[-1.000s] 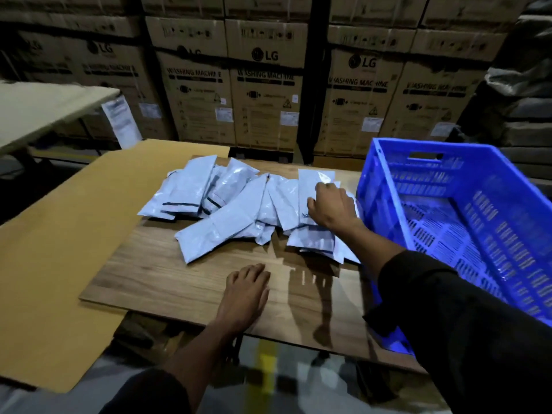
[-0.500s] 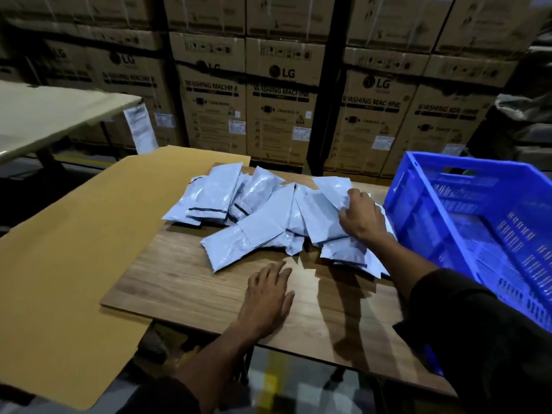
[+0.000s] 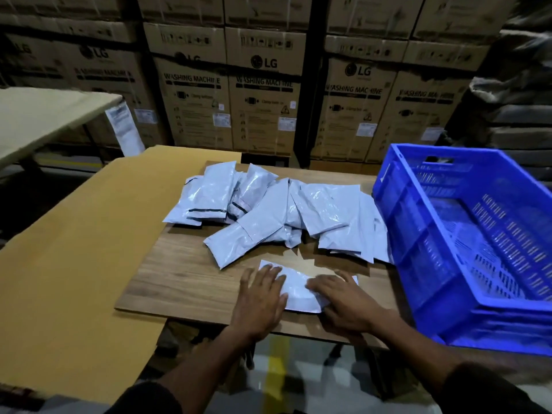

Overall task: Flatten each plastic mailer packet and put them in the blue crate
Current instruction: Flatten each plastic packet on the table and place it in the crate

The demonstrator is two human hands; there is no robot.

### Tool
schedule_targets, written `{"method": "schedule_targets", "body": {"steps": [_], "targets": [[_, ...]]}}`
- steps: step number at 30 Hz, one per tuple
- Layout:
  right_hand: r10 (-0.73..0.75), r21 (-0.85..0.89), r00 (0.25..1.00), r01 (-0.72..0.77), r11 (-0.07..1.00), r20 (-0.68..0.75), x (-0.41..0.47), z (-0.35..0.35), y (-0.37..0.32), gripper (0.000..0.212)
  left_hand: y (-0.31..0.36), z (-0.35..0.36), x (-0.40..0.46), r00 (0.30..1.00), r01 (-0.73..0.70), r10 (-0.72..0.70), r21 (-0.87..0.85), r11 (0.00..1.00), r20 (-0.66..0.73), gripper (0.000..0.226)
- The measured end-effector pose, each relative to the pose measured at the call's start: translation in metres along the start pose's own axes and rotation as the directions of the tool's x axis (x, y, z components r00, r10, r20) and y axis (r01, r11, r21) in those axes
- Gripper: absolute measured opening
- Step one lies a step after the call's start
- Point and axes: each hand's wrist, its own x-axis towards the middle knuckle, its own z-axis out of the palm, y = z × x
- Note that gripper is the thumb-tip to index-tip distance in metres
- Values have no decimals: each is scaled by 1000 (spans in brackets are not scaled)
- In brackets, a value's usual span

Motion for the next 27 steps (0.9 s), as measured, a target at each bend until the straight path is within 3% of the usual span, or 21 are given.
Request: {"method": "schedule_targets", "body": {"steps": [2, 5, 10, 27], "targets": [[40, -70, 999, -41, 997, -15, -3, 11, -6, 62, 13, 4, 3, 997, -48, 49, -11, 999, 66, 45], [106, -102, 983, -122, 987, -149, -1, 28, -25, 57, 30, 7, 9, 988, -92, 99, -62, 994, 118, 48], [300, -139, 942, -320, 937, -149, 0, 52, -34, 57, 30, 13, 20, 966, 1, 11, -50, 999, 258, 55], [317, -115, 937, -335, 935, -149, 7, 61, -25, 60, 19, 33, 15, 942, 7, 7, -40, 999, 336, 62]]}}
